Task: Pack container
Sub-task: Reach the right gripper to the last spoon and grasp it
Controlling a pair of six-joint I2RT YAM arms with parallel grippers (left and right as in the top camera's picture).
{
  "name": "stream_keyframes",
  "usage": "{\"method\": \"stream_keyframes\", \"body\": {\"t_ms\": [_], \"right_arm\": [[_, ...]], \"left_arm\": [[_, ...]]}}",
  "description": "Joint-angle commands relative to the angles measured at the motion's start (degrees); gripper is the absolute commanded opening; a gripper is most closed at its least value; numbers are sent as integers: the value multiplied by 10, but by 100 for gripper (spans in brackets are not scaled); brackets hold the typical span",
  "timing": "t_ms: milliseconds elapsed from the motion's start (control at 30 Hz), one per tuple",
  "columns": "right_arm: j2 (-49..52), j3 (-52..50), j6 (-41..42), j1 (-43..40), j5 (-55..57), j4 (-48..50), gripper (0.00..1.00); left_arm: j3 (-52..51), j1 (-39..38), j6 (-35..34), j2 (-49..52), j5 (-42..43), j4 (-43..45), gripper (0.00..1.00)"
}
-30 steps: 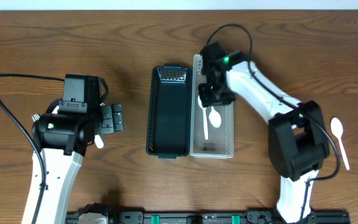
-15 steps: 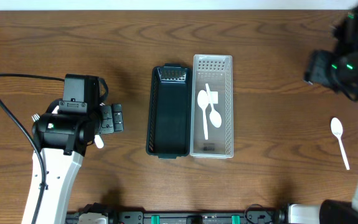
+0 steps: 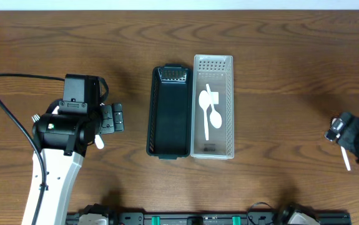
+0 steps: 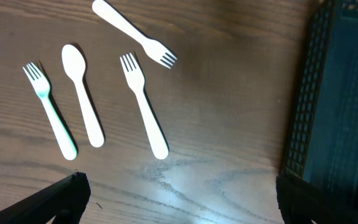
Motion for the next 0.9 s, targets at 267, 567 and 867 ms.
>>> {"method": "stream_keyframes", "body": {"t_ms": [267, 567, 867], "right_arm": [[199, -52, -177, -138, -122, 119, 99], [355, -52, -174, -137, -30, 177, 99], [409, -52, -159, -126, 47, 259, 97]], "left_arm": [[10, 3, 5, 2, 1, 0, 98], [10, 3, 5, 2, 1, -1, 98], [10, 3, 5, 2, 1, -1, 98]]}}
